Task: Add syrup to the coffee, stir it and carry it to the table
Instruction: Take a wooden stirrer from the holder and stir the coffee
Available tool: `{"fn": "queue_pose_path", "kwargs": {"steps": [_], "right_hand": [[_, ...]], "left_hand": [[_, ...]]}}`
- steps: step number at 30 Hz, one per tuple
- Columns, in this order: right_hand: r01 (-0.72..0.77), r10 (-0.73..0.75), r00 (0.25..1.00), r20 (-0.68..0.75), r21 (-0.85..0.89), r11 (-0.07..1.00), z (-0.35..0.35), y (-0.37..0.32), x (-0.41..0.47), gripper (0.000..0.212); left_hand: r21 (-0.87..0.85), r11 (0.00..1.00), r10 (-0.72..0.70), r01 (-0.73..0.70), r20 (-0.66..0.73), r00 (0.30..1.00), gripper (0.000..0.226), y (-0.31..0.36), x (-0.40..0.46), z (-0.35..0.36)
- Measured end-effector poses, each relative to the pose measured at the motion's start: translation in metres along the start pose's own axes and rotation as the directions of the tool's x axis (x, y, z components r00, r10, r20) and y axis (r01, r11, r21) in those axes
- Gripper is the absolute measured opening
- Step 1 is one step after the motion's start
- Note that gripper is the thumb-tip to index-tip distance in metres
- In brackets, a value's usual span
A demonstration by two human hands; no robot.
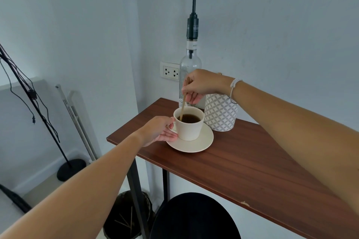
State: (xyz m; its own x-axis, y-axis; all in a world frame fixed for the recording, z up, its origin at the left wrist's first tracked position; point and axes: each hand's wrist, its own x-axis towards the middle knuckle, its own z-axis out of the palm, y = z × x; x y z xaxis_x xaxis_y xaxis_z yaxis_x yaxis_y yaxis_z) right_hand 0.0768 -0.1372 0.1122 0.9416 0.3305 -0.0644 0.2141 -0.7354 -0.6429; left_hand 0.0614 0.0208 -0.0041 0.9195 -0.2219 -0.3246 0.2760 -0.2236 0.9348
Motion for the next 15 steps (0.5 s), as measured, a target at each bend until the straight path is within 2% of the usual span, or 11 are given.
{"fn": "queue_pose_path", "kwargs": {"steps": [4, 6, 9, 12, 15], "right_hand": [[-0.03, 0.015, 0.997, -0.082, -0.186, 0.982, 0.0, -0.002, 0.004, 0.015], [-0.086, 0.073, 0.996, -0.059, -0.259, 0.962, -0.004, -0.004, 0.003, 0.017], [-0.11, 0.114, 0.994, 0.004, -0.216, 0.97, -0.005, -0.009, -0.001, 0.013], [-0.049, 0.048, 0.999, -0.011, -0.102, 0.994, 0.0, -0.009, 0.0, 0.011], [-0.041, 0.024, 0.995, -0.095, -0.184, 0.982, 0.0, -0.006, 0.001, 0.011]], "left_hand": [[0.001, 1.0, 0.004, -0.004, 0.004, 1.0, 0.032, 0.0, 0.0, -0.001], [-0.002, 1.0, 0.004, -0.004, 0.005, 1.0, 0.032, -0.001, 0.0, -0.001], [-0.002, 1.0, 0.006, -0.006, 0.009, 1.0, 0.032, -0.001, 0.0, -0.001], [0.005, 1.0, -0.002, 0.002, 0.009, 1.0, 0.03, 0.0, 0.0, 0.0], [0.008, 1.0, 0.0, 0.0, 0.008, 1.0, 0.03, 0.0, 0.0, 0.0]]}}
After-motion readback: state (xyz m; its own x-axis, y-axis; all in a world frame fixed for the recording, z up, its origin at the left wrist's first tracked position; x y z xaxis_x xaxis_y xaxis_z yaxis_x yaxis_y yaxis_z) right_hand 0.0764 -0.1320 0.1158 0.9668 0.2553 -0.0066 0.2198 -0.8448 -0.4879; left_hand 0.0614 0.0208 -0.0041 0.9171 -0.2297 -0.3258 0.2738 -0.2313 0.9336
